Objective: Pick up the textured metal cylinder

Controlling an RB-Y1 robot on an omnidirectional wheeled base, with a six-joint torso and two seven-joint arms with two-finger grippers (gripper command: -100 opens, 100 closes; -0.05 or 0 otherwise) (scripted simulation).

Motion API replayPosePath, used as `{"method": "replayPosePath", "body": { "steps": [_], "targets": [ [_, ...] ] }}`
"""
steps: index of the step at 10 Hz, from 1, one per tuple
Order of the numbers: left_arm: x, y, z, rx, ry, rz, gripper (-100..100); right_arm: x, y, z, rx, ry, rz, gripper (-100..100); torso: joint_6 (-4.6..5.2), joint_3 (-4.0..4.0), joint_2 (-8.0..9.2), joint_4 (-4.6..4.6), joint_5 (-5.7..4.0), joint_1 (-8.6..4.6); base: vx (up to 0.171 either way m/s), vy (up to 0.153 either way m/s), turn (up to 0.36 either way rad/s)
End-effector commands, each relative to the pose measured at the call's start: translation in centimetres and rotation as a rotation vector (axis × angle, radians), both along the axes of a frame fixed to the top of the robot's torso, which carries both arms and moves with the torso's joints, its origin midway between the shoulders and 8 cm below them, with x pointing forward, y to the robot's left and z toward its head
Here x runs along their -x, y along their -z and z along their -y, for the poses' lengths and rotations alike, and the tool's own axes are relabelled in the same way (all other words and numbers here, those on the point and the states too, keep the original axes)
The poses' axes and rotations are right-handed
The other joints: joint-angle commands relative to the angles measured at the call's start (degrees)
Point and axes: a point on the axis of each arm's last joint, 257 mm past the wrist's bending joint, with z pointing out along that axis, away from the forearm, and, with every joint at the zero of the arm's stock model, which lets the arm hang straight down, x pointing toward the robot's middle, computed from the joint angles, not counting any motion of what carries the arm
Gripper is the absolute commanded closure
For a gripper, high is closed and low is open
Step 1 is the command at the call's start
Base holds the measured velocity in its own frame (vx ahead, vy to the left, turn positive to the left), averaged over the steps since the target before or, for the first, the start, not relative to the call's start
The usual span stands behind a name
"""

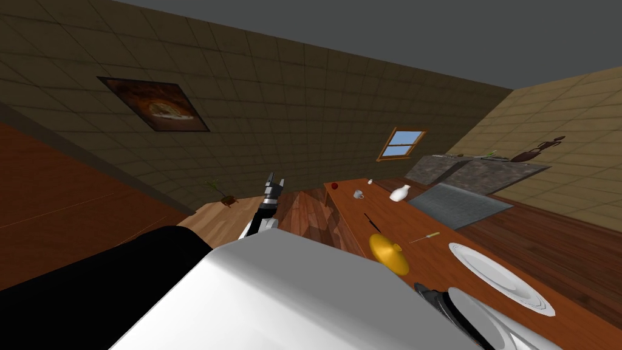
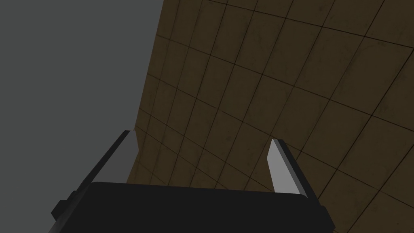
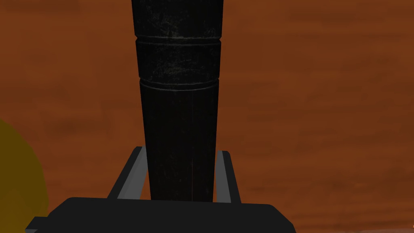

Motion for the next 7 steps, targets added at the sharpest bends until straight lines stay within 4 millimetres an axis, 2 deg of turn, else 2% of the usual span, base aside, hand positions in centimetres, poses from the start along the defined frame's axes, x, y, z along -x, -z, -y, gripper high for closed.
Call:
{"method": "replayPosePath", "body": {
  "steps": [1,2,3,5,6,7],
  "targets": [
    [0.0,0.0,0.0,0.000,0.000,0.000,0,-1.1,-0.4,0.7,-0.002,0.002,0.005,100,0.00,0.00,0.00,0.00,0.00,0.00,-0.055,0.029,0.056],
    [0.0,0.0,0.0,0.000,0.000,0.000,0,-0.4,-0.3,1.2,0.004,0.017,-0.007,100,-0.05,0.01,-0.01,0.02,0.01,0.02,-0.043,0.029,0.039],
    [0.0,0.0,0.0,0.000,0.000,0.000,0,-1.7,-0.6,1.4,-0.004,0.011,0.005,100,0.01,-0.01,-0.02,-0.01,0.01,0.03,-0.066,0.044,0.053],
    [0.0,0.0,0.0,0.000,0.000,0.000,0,-0.9,-0.5,1.9,0.002,0.027,-0.008,100,0.02,0.01,0.02,0.00,0.04,0.08,-0.035,0.024,0.017],
    [0.0,0.0,0.0,0.000,0.000,0.000,0,-1.9,-0.8,2.1,-0.008,0.028,0.000,100,0.05,-0.04,-0.07,-0.02,0.03,0.02,-0.039,0.037,0.041],
    [0.0,0.0,0.0,0.000,0.000,0.000,0,-1.4,-0.7,2.4,-0.005,0.038,-0.008,100,-0.02,-0.02,-0.06,0.01,0.05,0.10,-0.042,0.031,0.045]
  ]
}}
